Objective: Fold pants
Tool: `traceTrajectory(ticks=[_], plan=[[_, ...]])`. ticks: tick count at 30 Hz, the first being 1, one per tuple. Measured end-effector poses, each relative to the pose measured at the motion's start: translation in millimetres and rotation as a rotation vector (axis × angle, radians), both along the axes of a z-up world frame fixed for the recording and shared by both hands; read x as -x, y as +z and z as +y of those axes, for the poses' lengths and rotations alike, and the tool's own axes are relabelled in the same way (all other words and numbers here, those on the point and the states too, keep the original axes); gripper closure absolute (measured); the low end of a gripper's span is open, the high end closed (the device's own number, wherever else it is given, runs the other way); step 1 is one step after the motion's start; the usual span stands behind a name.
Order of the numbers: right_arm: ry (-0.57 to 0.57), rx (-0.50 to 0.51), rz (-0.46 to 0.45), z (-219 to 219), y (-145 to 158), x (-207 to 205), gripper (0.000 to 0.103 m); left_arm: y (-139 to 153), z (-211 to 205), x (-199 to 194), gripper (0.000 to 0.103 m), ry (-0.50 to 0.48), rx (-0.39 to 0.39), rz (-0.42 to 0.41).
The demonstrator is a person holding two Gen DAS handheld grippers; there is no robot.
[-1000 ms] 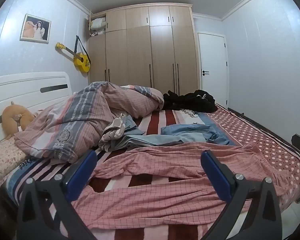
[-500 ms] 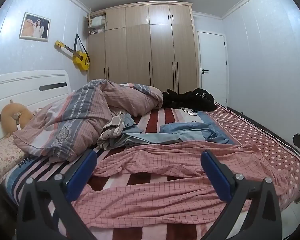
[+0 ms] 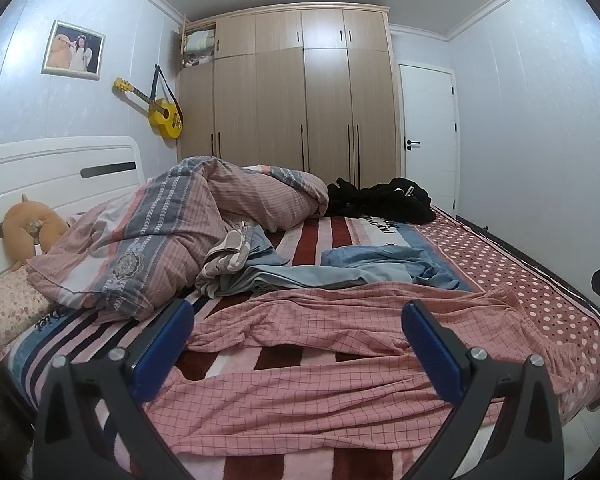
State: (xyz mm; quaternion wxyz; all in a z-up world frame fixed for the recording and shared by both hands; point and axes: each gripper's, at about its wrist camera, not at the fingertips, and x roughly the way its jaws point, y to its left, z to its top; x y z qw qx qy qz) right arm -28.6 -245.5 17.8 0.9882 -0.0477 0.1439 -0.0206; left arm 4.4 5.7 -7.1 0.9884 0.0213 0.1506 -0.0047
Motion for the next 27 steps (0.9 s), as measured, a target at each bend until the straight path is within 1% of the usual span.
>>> traceTrajectory(ticks=[27], plan=[[-0.007,-0.013,-0.002,-7.2,-3.5,3.2,0.000,-4.9,5.6,-2.1,0.001,0.008,0.008,0.004]])
